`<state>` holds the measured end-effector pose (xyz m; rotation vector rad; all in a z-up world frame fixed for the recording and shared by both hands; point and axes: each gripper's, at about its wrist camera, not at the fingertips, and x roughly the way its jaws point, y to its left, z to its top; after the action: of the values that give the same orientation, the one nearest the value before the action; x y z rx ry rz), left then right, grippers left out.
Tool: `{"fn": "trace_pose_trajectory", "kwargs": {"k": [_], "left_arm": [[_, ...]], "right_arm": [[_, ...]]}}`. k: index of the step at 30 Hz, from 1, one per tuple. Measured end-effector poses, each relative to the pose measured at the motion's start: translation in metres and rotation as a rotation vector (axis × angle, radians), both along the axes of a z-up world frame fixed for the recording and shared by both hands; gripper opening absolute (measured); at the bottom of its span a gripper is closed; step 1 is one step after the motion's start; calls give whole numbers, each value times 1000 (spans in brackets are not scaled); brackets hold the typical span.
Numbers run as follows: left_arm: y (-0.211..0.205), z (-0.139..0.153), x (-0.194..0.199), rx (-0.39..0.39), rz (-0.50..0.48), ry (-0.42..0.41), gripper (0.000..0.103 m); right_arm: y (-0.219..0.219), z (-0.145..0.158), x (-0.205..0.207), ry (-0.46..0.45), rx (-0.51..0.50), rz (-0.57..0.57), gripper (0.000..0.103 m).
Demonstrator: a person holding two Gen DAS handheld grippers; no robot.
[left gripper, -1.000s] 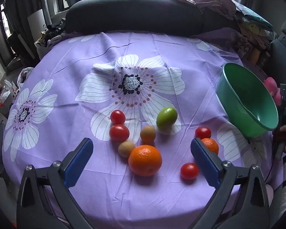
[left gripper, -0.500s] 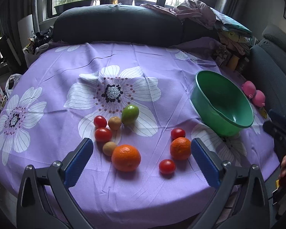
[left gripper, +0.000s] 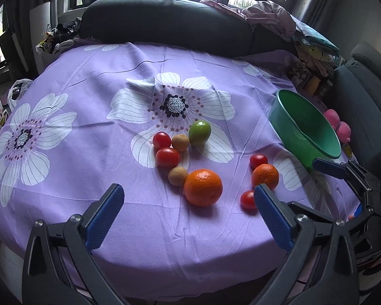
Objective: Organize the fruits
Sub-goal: 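Move the left gripper toward the large orange beside the tomatoes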
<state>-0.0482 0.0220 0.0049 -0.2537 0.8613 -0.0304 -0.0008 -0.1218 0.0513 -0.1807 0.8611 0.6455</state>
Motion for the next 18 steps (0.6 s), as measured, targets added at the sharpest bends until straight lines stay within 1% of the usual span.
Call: {"fn": "trace_pose_trajectory", "kwargs": {"k": [3, 6, 9, 12, 14, 18], "left_arm": [[-3, -3, -5, -30, -45, -3, 102], [-3, -5, -4, -28, -81, -7, 101], [-8, -5, -3, -60, -115, -20, 101], [-12, -7, 0, -54, -125, -26, 101], [-13, -9, 1, -67, -131, -22, 96], [-13, -12, 10, -75, -141, -9, 91]], "right_arm": [[-1, -3, -2, 2, 2, 14, 103], [0, -12, -1, 23, 7, 25, 102], [-4, -16, -1, 30, 14, 22, 101], [-8, -20, 2, 44, 31, 1, 101], [-10, -23, 5, 58, 36, -8, 101], [-13, -26, 7, 70, 48, -7, 97]]}}
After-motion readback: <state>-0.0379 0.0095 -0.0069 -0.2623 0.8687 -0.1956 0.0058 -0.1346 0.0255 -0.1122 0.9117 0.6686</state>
